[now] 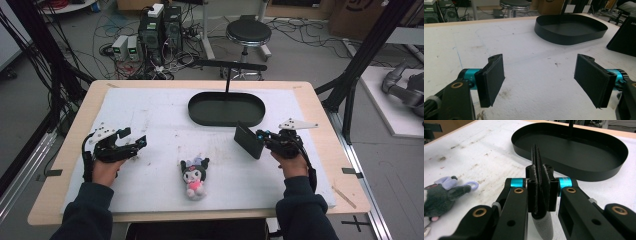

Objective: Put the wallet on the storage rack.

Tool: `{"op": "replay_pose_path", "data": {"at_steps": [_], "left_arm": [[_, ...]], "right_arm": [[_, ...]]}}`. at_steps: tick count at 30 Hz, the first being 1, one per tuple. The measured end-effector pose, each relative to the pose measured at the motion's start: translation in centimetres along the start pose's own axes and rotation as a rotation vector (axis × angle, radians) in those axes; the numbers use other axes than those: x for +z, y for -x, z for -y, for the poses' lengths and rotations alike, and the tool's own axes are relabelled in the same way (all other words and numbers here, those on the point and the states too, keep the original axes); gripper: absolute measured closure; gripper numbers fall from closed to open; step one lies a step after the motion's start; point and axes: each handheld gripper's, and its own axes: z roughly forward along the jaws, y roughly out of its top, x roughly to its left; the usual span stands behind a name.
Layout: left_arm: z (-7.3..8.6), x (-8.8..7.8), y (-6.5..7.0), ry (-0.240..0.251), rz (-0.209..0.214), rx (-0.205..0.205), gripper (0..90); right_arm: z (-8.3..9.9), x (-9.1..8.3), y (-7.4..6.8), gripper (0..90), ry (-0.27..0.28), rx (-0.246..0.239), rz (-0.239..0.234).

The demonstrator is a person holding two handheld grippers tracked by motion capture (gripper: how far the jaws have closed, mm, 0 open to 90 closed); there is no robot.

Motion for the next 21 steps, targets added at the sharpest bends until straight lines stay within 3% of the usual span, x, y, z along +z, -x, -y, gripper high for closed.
{"op": "replay_pose_path", "data": {"at_steps": [5, 6, 11, 15, 21], "left_arm": [[0.0, 0.01, 0.01, 0.001, 0.001, 0.0, 23.9], [0.0, 0.01, 0.02, 0.001, 0.002, 0.0, 24.0], [-0.01, -0.02, -0.02, -0.002, 0.001, 0.001, 24.0], [0.0, 0.0, -0.02, -0.002, 0.002, 0.0, 24.0], [0.02, 0.06, 0.03, -0.003, 0.003, -0.001, 24.0]], "right_arm": [[0.04, 0.06, 0.17, 80.2, -0.007, 0.014, 0.023], [0.29, 0.49, 0.35, 77.5, -0.056, 0.024, 0.033], [0.31, 0.53, 0.32, 77.5, -0.053, 0.013, 0.032], [0.22, 0.3, 0.48, 73.4, -0.021, 0.034, 0.023], [0.19, 0.18, 0.75, 74.0, 0.002, 0.054, 0.009]]}}
